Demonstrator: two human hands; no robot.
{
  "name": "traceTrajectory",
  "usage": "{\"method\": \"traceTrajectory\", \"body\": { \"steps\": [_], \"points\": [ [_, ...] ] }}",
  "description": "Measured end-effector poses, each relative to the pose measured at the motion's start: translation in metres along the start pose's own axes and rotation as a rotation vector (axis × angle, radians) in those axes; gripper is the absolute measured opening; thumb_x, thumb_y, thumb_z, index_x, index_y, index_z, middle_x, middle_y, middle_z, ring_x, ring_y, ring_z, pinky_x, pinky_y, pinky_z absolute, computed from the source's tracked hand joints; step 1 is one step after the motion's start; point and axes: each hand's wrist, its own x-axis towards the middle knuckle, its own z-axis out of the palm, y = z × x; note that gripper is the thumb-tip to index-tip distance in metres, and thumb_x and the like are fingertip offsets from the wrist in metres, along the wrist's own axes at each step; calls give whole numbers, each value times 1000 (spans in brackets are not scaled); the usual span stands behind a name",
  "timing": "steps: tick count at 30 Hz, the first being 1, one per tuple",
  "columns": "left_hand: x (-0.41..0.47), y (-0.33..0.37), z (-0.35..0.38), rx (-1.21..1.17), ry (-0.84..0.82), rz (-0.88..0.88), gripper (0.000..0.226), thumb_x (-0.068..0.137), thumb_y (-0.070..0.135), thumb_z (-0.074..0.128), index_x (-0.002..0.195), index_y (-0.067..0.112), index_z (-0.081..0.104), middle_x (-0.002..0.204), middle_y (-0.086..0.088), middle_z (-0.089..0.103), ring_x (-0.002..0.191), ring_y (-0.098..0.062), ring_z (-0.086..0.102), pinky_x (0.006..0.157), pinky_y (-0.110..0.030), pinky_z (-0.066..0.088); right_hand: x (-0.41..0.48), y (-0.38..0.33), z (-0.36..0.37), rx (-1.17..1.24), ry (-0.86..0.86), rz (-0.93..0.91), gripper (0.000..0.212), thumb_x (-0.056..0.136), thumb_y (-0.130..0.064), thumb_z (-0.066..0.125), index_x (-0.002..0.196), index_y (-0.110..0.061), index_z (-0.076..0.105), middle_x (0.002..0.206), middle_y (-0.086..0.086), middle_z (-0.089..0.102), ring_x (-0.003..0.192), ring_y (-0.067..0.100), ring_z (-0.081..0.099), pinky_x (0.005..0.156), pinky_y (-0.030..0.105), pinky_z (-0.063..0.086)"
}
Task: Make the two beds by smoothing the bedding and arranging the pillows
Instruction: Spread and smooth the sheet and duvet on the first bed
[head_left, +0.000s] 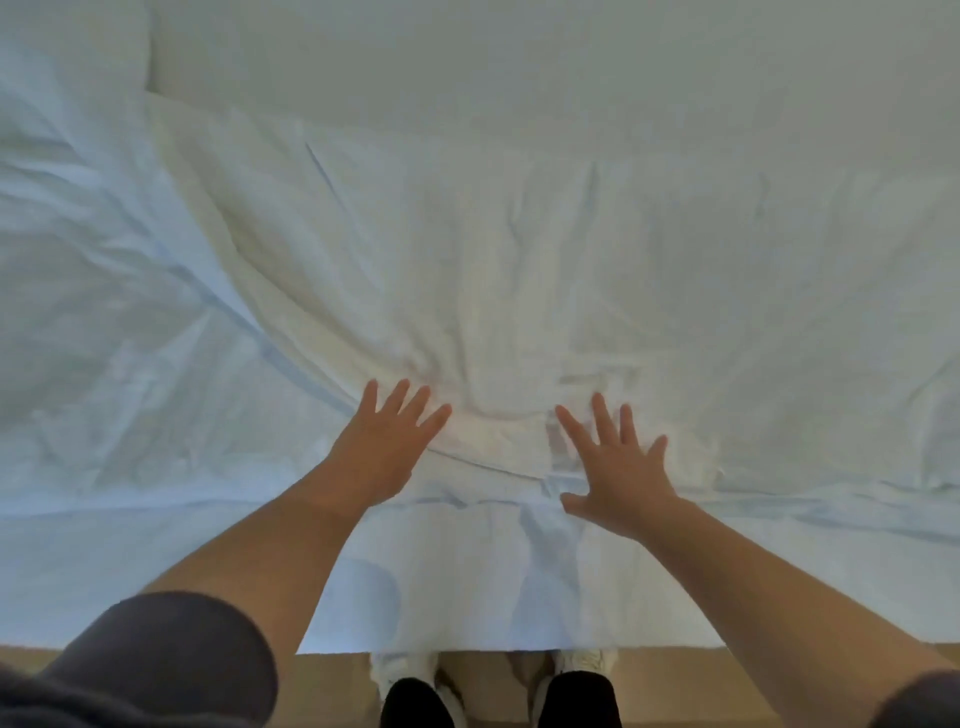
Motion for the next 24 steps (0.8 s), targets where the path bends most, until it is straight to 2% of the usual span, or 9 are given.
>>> {"method": "traceTrajectory", "body": {
  "steps": [5, 7, 10, 12, 13, 15, 17, 21, 24],
  "points": [
    [-6, -132, 13, 178, 145, -128, 74, 91, 16, 58, 154, 13, 19, 157, -19, 22, 146, -35, 21, 113, -63, 13, 23, -121, -28, 38, 149, -248, 95, 89, -49, 58, 153, -37, -12, 163, 2, -15, 150, 31, -10, 116, 61, 7],
    [0, -189, 23, 252, 282, -129, 70, 70, 4, 76, 136, 4, 52, 134, -28, 51, 128, -43, 47, 112, -65, 10, 43, -172, -26, 62, 208, -262, 92, 91, -44, 58, 154, -33, -8, 163, 1, -4, 150, 27, -1, 118, 56, 10],
    [5, -245, 33, 285, 330, -181, 39, 69, -4, 71, 107, 3, 65, 94, -20, 64, 98, -38, 62, 116, -55, -6, 73, -219, -24, 132, 330, -159, 82, 90, -23, 59, 154, -28, 7, 150, 3, 33, 135, 28, 34, 106, 43, 33],
    [-5, -268, 27, 318, 200, -180, 20, 80, 5, 63, 98, 13, 62, 84, -3, 65, 84, -25, 64, 114, -43, 23, 87, -244, -32, 196, 427, -77, 64, 87, -6, 54, 144, -24, 31, 129, 3, 50, 115, 27, 49, 87, 36, 40],
    [-13, -274, 25, 342, 126, -180, 15, 85, 12, 59, 99, 17, 60, 86, 2, 66, 84, -20, 66, 99, -35, 38, 90, -253, -39, 227, 457, -53, 54, 85, -2, 52, 134, -22, 42, 121, 4, 54, 109, 28, 52, 80, 35, 40],
    [-37, -276, 24, 270, 66, -139, 16, 90, 19, 53, 103, 18, 61, 93, 3, 68, 85, -18, 67, 72, -28, 40, 87, -262, -53, 220, 495, -43, 42, 84, 0, 50, 121, -20, 50, 111, 4, 55, 100, 28, 55, 70, 32, 36],
    [-62, -264, 30, 184, 44, -70, 20, 90, 21, 53, 106, 17, 63, 99, 0, 67, 88, -20, 67, 70, -27, 43, 73, -260, -58, 129, 505, -77, 39, 84, -2, 50, 118, -22, 52, 106, 2, 54, 96, 28, 57, 66, 31, 36],
    [-108, -199, 61, -102, -149, 87, 38, 94, 20, 49, 131, 12, 51, 124, -12, 59, 110, -30, 60, 84, -33, 45, 31, -244, -23, -93, 186, -90, 56, 86, -9, 52, 136, -32, 41, 126, 1, 47, 119, 24, 49, 86, 34, 43],
    [-122, -166, 105, -246, -392, 68, 64, 94, 23, 50, 150, 19, 20, 150, -15, 28, 135, -32, 35, 108, -46, 30, 22, -239, 11, -302, -83, -16, 89, 87, -25, 59, 154, -32, 2, 161, 10, -1, 147, 37, 6, 108, 56, 27]
  ]
}}
